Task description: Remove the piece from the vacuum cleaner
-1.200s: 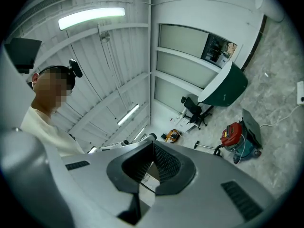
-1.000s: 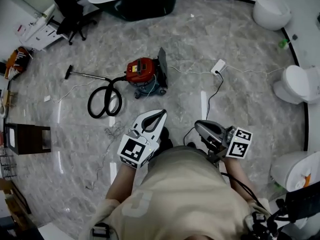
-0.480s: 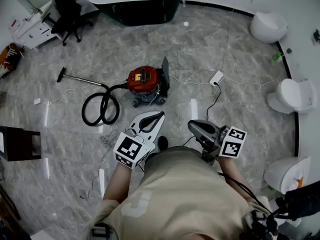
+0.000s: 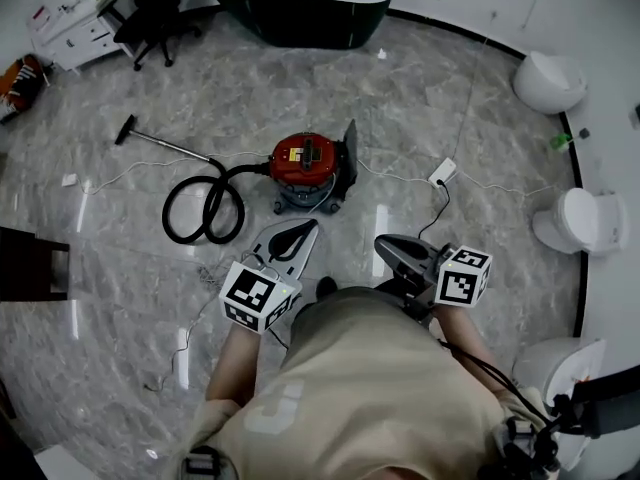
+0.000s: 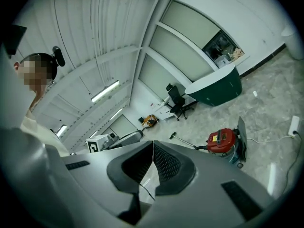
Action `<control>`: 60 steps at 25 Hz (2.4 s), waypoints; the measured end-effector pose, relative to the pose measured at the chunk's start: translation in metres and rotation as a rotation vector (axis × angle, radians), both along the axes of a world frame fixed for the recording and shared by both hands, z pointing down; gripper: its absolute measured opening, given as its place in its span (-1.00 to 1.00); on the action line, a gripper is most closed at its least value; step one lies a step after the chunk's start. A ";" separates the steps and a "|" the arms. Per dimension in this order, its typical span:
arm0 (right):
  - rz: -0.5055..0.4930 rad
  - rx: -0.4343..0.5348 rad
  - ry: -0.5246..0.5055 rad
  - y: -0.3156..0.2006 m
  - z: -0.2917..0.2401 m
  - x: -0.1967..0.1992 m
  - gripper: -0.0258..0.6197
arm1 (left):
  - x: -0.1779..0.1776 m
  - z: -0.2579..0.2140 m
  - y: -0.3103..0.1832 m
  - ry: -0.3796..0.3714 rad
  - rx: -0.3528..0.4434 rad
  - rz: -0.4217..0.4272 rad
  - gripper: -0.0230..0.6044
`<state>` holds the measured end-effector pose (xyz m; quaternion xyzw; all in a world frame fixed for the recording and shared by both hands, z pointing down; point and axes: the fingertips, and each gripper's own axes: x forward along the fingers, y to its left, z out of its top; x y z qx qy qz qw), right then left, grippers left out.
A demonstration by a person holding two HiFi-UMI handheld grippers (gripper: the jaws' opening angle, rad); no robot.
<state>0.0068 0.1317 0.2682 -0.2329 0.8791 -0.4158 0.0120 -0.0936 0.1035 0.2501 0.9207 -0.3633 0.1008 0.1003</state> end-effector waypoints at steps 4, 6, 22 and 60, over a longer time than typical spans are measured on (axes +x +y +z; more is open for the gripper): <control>0.010 -0.036 0.022 -0.008 0.007 -0.006 -0.91 | -0.017 0.000 -0.008 0.047 -0.022 -0.044 -0.94; 0.011 -0.048 0.026 -0.011 0.008 -0.007 -0.91 | -0.017 0.003 -0.008 0.060 -0.045 -0.042 -0.94; -0.011 -0.152 -0.085 -0.103 0.023 0.008 -0.91 | 0.006 0.008 -0.077 -0.068 -0.091 -0.061 -0.94; -0.147 -0.219 0.017 -0.290 0.088 0.085 -0.91 | 0.071 0.065 -0.267 -0.387 -0.159 -0.133 -0.94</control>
